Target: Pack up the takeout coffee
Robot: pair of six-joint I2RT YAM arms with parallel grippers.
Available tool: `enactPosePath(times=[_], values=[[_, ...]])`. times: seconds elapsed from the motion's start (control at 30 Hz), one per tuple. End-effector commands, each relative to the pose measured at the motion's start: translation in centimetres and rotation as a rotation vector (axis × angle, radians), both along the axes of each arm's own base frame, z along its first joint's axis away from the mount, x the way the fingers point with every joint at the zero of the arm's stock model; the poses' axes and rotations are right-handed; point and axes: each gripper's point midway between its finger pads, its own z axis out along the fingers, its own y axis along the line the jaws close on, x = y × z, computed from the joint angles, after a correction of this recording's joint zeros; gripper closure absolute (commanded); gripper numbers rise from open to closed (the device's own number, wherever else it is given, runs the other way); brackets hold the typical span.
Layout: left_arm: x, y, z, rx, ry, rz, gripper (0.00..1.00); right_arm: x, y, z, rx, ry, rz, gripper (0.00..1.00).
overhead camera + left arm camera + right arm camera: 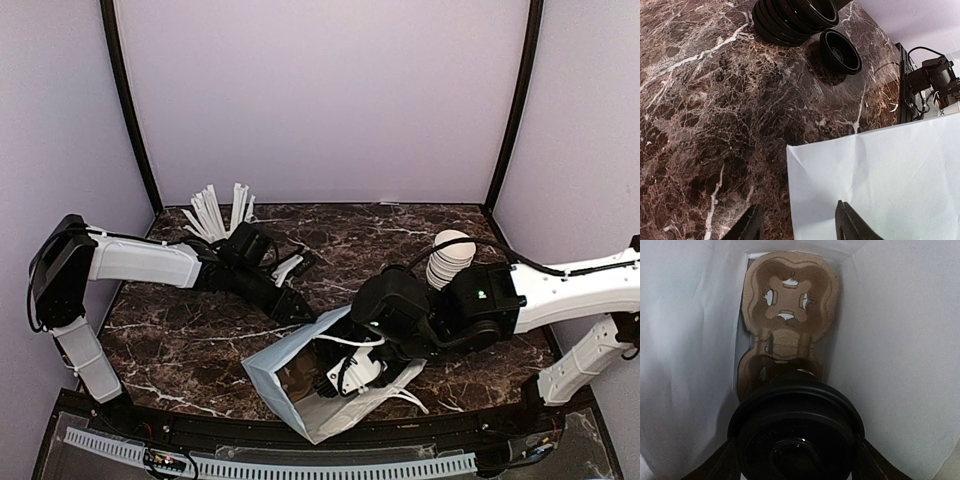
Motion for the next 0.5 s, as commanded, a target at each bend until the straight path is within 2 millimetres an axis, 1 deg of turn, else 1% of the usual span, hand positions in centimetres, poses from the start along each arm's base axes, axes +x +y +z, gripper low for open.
enactPosePath(times=[0.0, 0.27, 0.47], values=[[-0.8, -0.2, -0.2, -0.028, 0.029, -0.031, 0.49, 1.2, 0.8, 0.3, 0.055, -0.024, -0.035, 0.48], [-0.6, -0.4, -1.5, -0.018, 0.051, -0.033, 0.49, 1.5, 1.0, -0.7, 0.028, -0.004, -0.032, 0.48], [-0.3, -0.6, -2.0, -0.015, 0.054, -0.029, 0.5, 1.6, 0.7, -1.6, -0.002, 0.013, -0.035, 0.48]])
